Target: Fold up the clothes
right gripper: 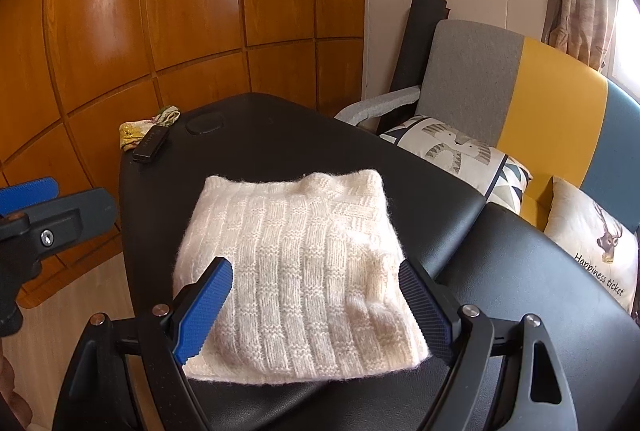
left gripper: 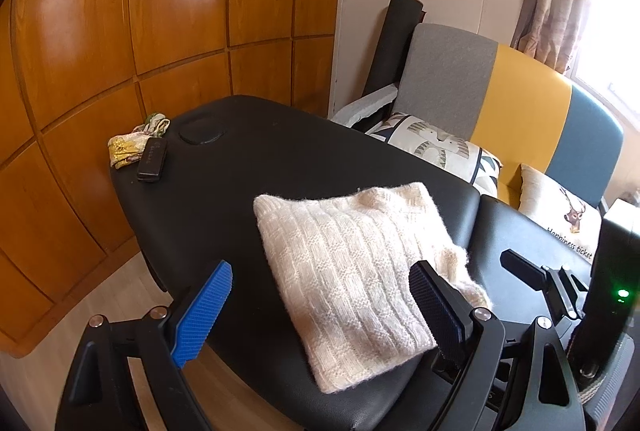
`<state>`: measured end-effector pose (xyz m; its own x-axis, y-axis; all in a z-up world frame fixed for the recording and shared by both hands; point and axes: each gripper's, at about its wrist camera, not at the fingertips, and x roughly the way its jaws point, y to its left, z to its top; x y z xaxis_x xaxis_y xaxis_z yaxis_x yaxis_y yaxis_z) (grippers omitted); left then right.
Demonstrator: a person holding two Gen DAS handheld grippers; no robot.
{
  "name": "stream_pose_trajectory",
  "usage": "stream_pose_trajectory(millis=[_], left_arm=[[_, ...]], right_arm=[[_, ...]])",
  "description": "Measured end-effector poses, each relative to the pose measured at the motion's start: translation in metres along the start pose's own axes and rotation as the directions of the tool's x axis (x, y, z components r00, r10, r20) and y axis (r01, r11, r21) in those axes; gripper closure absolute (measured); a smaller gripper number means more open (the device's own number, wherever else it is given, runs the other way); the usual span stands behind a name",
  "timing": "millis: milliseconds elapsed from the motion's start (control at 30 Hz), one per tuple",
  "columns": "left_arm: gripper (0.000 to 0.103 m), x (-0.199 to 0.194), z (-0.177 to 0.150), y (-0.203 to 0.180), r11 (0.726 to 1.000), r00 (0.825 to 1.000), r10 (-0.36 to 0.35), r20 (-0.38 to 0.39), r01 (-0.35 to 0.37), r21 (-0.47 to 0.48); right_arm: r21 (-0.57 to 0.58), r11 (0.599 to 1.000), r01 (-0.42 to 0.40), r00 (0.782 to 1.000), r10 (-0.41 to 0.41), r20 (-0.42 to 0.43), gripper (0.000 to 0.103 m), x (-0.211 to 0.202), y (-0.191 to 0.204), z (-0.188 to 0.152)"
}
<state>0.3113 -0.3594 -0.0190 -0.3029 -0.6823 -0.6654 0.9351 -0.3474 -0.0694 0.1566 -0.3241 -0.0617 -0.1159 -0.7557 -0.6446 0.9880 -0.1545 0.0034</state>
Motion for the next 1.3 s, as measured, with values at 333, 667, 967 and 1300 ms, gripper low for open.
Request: stream_pose_trajectory(millis=[333, 667, 967, 1300], left_arm=[[0.011, 0.0004, 0.0018, 0.0003, 1.000, 1.000, 0.001, -0.008, -0.001, -0.007], [0.009, 0.0000, 0.0002, 0.0028, 1.000, 1.000, 0.001, -0.019, -0.001, -0.014], [0.008, -0.0011, 0.0004, 0.0026, 1.000, 1.000, -0.004, -0.019, 0.003, -0.012], [0.008, -0.0014, 0.0015, 0.0018, 1.000, 1.000, -0.002, -0.017, 0.001, -0.008]], right_arm=[[0.009, 1.000, 0.003, 1.000, -0.003, 0.004, 0.016, -0.0017, -0.0023, 0.0015], [0.007, 1.000, -0.002, 1.000, 0.002, -0.007, 0.016, 0.0008, -0.0002, -0.0015], [0.006, 1.000, -0.001, 1.000, 0.001, -0.002, 0.016, -0.0003, -0.0013, -0.0010], [0.006, 1.000, -0.004, 1.000, 0.004, -0.009, 0.016, 0.0014, -0.0008, -0.0013]])
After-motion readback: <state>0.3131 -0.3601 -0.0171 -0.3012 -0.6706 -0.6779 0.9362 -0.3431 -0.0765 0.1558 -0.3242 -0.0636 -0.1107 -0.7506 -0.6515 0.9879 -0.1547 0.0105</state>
